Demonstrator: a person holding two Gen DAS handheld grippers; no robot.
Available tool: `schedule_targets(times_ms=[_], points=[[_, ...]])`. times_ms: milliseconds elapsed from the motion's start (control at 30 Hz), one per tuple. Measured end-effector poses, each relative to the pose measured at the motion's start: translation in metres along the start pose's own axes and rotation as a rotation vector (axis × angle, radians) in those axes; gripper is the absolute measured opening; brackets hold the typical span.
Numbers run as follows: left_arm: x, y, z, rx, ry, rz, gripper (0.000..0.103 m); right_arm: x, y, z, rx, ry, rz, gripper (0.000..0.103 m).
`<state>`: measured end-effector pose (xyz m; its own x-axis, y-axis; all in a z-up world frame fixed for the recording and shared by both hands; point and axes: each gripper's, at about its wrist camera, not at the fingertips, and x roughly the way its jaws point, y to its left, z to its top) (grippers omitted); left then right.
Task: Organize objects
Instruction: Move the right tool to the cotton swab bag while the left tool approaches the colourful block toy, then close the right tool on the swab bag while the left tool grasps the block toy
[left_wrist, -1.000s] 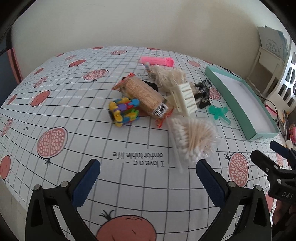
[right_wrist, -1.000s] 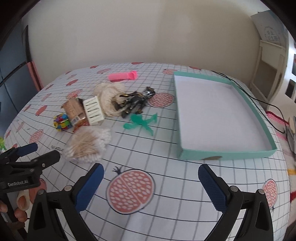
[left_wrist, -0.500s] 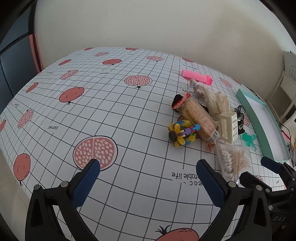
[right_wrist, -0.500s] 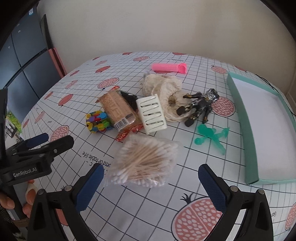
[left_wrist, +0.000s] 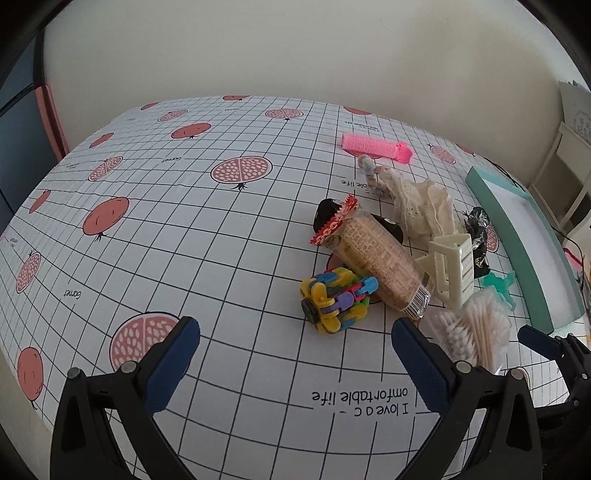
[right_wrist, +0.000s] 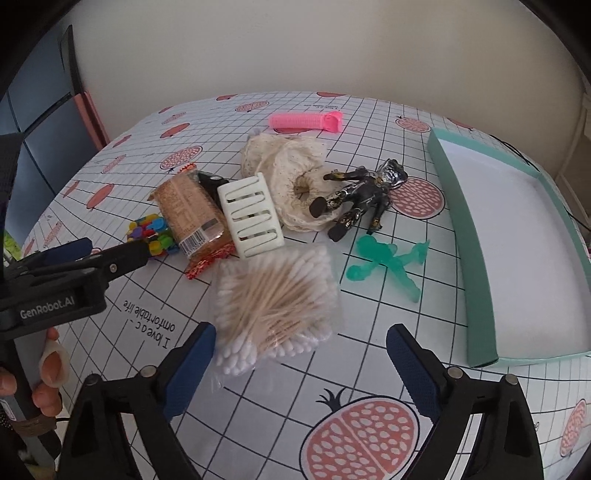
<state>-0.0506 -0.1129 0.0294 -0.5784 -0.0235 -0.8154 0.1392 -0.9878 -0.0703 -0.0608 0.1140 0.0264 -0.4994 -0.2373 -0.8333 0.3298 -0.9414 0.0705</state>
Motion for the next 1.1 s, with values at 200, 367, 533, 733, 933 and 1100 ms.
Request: schedule_targets(times_ms=[200,367,533,733,933,1100], points=[[0.01,-0.009,0.006,0.026,0.003,0.017,0.103,0.004,0.004,0.005,-0.022,-0.001,0.019,0.088],[0.012,-0.013,0.01,0.033,-0.007,0.026,0.103,0.009,0.006,0.008,-0.026,0.008,0.042,0.085],[0.012,-0.016,0.009,0.053,-0.007,0.021,0.095,0.01,0.006,0.009,-0.023,0.009,0.065,0.069],[0.011,-0.018,0.007,0.06,-0.007,-0.006,0.08,0.007,0.005,0.008,-0.015,0.009,0.085,0.058],[0.013,-0.017,0.005,0.047,0.015,-0.047,0.057,0.003,0.001,0.005,-0.002,0.016,0.095,0.055],[0.011,-0.017,0.002,0.033,0.026,-0.071,0.042,-0.003,-0.001,0.002,0.007,0.018,0.104,0.054]])
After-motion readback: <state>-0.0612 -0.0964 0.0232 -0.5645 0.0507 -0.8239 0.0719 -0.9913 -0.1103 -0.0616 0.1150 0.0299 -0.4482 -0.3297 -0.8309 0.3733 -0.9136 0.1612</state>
